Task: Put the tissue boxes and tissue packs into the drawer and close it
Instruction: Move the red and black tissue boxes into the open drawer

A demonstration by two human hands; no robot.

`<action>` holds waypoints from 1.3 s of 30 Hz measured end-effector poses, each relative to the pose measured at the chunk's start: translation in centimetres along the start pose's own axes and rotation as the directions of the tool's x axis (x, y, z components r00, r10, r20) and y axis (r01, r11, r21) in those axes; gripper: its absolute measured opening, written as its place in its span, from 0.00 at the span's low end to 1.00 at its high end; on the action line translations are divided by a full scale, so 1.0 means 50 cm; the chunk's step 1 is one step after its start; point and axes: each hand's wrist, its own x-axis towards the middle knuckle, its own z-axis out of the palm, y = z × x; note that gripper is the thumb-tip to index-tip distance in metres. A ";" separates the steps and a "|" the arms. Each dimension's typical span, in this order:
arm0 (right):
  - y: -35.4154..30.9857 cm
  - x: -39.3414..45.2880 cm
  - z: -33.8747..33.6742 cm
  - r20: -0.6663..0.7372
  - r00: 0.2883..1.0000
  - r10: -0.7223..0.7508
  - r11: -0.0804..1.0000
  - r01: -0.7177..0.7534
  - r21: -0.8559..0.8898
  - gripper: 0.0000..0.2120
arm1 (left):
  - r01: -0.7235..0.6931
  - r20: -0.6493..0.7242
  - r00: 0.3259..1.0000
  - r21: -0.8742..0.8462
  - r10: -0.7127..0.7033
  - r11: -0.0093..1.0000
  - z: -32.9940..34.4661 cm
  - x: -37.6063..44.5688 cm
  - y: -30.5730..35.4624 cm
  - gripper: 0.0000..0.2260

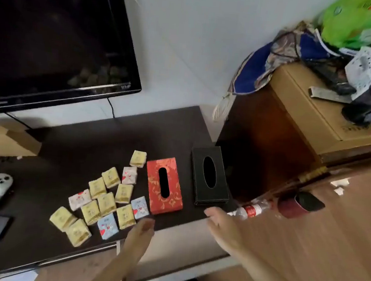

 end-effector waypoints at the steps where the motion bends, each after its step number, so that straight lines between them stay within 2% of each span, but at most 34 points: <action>1: 0.013 0.038 -0.004 -0.070 0.997 -0.030 0.999 0.031 0.007 0.17 | -0.090 -0.011 0.996 0.039 0.091 0.995 0.014 0.032 0.006 0.12; 3: 0.021 0.103 -0.022 -0.152 0.988 -0.031 0.999 0.029 -0.014 0.19 | -0.214 -0.059 0.974 0.101 0.220 0.972 0.035 0.078 0.033 0.11; 5: 0.023 0.174 -0.045 -0.267 0.963 -0.023 0.999 0.012 -0.044 0.22 | -0.274 -0.177 0.937 0.157 0.300 0.949 0.048 0.134 0.077 0.11; 7: 0.044 0.231 -0.043 -0.339 0.941 -0.001 0.995 -0.032 -0.093 0.27 | -0.282 -0.244 0.909 0.236 0.337 0.930 0.061 0.187 0.091 0.16; 10: 0.078 0.309 -0.038 -0.358 0.933 0.025 0.989 -0.075 -0.126 0.35 | -0.195 -0.314 0.903 0.308 0.293 0.931 0.074 0.276 0.098 0.28; 12: 0.105 0.341 -0.021 -0.316 0.948 0.039 0.993 -0.071 -0.092 0.38 | -0.153 -0.304 0.924 0.259 0.231 0.954 0.090 0.313 0.084 0.35; 14: 0.128 0.357 -0.003 -0.335 0.942 0.033 0.999 -0.046 -0.030 0.39 | -0.126 -0.281 0.942 0.215 0.185 0.968 0.105 0.338 0.060 0.38; 18: 0.154 0.373 0.019 -0.450 0.891 0.064 0.998 -0.058 0.027 0.36 | -0.108 -0.394 0.904 0.164 0.165 0.981 0.118 0.357 0.022 0.30; 22: 0.148 0.392 0.011 -0.397 0.887 0.235 0.967 -0.174 0.185 0.32 | -0.069 -0.442 0.891 0.098 0.105 0.993 0.117 0.367 0.034 0.21; 25: 0.132 0.393 -0.010 -0.395 0.850 0.347 0.911 -0.206 0.358 0.28 | -0.019 -0.478 0.876 0.083 0.057 0.996 0.101 0.366 0.056 0.15; 29: 0.121 0.326 -0.011 -0.434 0.822 0.368 0.878 -0.154 0.453 0.26 | -0.153 -0.494 0.856 0.042 0.154 0.987 0.092 0.308 0.057 0.07; 31: 0.131 0.267 0.003 -0.433 0.831 0.349 0.860 -0.101 0.499 0.29 | -0.246 -0.495 0.844 -0.015 0.206 0.969 0.098 0.255 0.045 0.07; 33: 0.143 0.203 0.016 -0.398 0.842 0.365 0.837 -0.109 0.537 0.31 | -0.304 -0.487 0.850 -0.137 0.203 0.943 0.107 0.197 0.022 0.08; 36: 0.160 0.127 0.037 -0.302 0.874 0.380 0.828 -0.176 0.532 0.26 | -0.274 -0.466 0.878 -0.292 0.114 0.917 0.133 0.120 -0.027 0.15; 39: 0.178 0.069 0.070 -0.297 0.887 0.353 0.875 -0.200 0.441 0.22 | -0.223 -0.449 0.892 -0.362 0.041 0.905 0.163 0.068 -0.078 0.20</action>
